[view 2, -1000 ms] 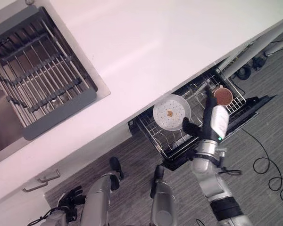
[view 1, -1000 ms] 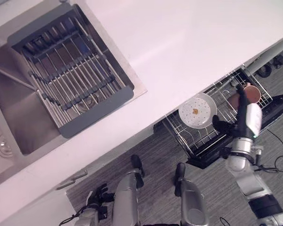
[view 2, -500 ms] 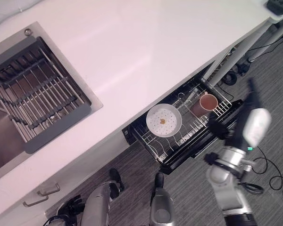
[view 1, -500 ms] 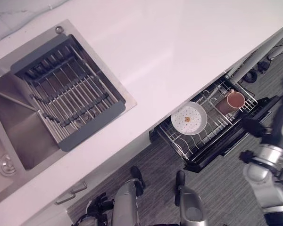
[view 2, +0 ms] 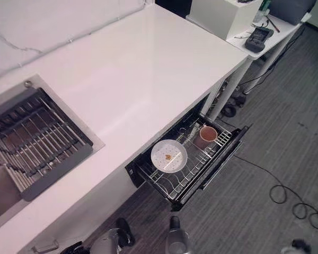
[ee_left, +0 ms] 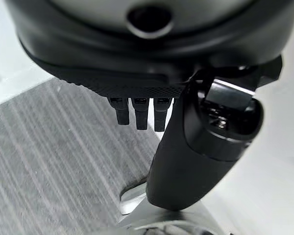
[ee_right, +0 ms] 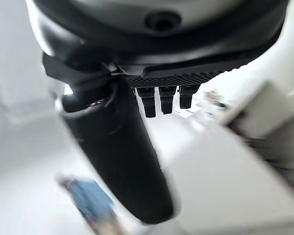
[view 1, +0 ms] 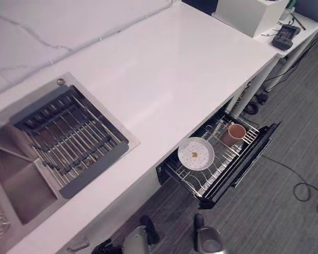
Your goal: Place the dishes in the dishwasher.
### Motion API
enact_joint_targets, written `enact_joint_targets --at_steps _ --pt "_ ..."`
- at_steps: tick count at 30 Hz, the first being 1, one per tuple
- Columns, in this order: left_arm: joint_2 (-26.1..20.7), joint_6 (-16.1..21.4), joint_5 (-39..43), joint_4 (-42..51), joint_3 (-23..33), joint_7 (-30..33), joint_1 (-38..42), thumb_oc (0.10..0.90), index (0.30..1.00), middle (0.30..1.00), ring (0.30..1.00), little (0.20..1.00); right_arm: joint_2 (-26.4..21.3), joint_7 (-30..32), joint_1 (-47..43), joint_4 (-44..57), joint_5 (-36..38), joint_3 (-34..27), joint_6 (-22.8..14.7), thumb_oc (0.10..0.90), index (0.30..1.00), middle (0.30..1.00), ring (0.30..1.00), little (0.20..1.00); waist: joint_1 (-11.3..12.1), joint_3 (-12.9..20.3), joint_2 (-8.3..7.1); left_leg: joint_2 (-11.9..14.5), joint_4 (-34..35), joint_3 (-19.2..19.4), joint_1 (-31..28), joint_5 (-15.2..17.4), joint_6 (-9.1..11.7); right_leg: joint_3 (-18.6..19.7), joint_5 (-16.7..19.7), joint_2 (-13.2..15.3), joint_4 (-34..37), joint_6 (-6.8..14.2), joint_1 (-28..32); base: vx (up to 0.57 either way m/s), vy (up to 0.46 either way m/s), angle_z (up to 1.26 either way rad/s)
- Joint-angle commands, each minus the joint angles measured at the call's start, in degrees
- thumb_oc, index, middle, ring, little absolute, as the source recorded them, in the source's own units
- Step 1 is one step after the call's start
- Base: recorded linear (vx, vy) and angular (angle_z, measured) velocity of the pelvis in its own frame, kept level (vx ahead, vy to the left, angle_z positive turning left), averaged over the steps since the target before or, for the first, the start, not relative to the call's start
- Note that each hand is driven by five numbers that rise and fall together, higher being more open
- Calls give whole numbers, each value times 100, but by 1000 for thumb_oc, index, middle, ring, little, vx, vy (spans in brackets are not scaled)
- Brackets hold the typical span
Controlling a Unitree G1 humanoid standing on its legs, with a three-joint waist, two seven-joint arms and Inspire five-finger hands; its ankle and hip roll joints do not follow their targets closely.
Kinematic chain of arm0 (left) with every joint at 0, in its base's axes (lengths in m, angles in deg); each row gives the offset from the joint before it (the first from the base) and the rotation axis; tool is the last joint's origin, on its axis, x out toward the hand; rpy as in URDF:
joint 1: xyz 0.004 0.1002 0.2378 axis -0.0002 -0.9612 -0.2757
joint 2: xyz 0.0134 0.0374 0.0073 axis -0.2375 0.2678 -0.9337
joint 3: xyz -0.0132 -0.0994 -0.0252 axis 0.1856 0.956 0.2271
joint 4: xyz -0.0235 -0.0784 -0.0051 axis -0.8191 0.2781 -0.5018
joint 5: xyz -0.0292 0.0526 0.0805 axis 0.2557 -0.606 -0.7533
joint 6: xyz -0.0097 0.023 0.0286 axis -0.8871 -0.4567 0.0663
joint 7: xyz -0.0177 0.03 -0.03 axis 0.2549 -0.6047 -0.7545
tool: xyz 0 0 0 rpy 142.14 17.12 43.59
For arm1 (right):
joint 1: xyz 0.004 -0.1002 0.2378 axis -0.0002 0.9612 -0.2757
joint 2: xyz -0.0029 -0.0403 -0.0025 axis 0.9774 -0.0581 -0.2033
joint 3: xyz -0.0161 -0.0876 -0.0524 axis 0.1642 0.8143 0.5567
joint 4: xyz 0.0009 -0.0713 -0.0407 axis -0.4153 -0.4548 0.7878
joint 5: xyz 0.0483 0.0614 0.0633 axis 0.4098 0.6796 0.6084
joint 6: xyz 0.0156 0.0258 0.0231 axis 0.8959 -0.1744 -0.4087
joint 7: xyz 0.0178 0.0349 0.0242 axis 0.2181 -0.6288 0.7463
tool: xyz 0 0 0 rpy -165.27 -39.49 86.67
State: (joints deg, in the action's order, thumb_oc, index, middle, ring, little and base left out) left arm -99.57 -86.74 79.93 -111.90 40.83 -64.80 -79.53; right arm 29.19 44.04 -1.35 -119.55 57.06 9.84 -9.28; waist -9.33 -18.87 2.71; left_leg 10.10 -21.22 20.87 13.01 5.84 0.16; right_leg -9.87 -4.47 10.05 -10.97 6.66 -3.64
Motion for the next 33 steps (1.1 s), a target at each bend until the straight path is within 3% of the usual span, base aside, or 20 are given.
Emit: enact_joint_targets --at_steps 1,3,8,9,12,13,14,15,19,27,33 --pt "28 275 186 55 -82 -41 109 800 900 900 900 900 -363 140 -386 283 -31 127 -572 800 900 900 900 900 182 -267 -82 -325 403 -337 -718 679 -165 -315 -929 -244 -866 -378 -10 14 14 8" --pt "56 334 321 92 -287 -53 207 800 900 900 900 900 -210 -36 -775 -267 521 724 -833 800 900 900 900 900 318 -452 35 -388 403 -438 -595 602 -143 -366 -1087 -192 -1136 -497 -162 -57 11 2" --pt "102 325 431 180 -432 -62 309 800 900 900 900 900 -99 -436 -1111 -740 552 1095 -889 800 900 900 900 900 458 -624 253 -491 403 -580 -461 547 -125 -466 -1277 -124 -1463 -582 -309 -51 27 12" --pt "145 326 464 236 -515 -56 331 800 900 900 900 900 -149 -545 -1310 -812 347 1400 -796 800 900 900 900 900 536 -705 397 -543 403 -674 -358 487 -113 -483 -1379 -79 -1680 -626 -431 -53 77 22" --pt "177 367 499 259 -550 -50 311 800 900 900 900 900 -225 -706 -1487 -865 61 1675 -759 800 900 900 900 900 619 -771 527 -606 403 -788 -223 418 -96 -506 -1494 -30 -1930 -660 -574 -60 64 28" --pt "213 383 502 269 -550 -53 303 800 900 900 900 900 -349 -830 -1671 -890 -745 1941 -837 800 900 900 900 900 713 -831 640 -672 403 -894 -99 352 -73 -539 -1589 20 -2135 -681 -685 -63 43 34" --pt "208 399 484 275 -547 -77 298 800 900 900 900 900 -407 -832 -1751 -863 -852 2083 -847 800 900 900 900 900 746 -855 679 -692 403 -931 -55 326 -65 -545 -1619 29 -2197 -690 -719 -99 61 60" --pt "184 382 470 314 -526 -121 272 800 900 900 900 900 -536 -1066 -1997 -714 -1502 2498 -775 800 900 900 900 900 845 -907 788 -749 403 -1037 85 247 -36 -556 -1703 43 -2324 -710 -795 -75 35 60" --pt "73 283 298 331 -383 -221 205 800 900 900 900 900 -855 -1287 -2597 -494 -2132 3367 -544 800 900 900 900 900 1158 -918 958 -827 403 -1230 462 30 67 -687 -1854 133 -2621 -705 -981 -42 4 36" --pt "-168 307 98 186 -250 -520 240 800 900 900 900 900 -1294 -1660 -3854 -506 -2303 4083 -557 800 900 900 900 900 1624 -970 985 -822 403 -1315 984 -186 211 -867 -2005 152 -2674 -694 -977 -11 11 28" --pt "-309 463 -57 129 -155 -625 244 800 900 900 900 900 -1364 -1425 -4577 -595 -2472 4346 -763 800 900 900 900 900 1998 -1044 791 -770 403 -1275 1178 -240 160 -1112 -1944 147 -2636 -713 -803 10 -15 19"
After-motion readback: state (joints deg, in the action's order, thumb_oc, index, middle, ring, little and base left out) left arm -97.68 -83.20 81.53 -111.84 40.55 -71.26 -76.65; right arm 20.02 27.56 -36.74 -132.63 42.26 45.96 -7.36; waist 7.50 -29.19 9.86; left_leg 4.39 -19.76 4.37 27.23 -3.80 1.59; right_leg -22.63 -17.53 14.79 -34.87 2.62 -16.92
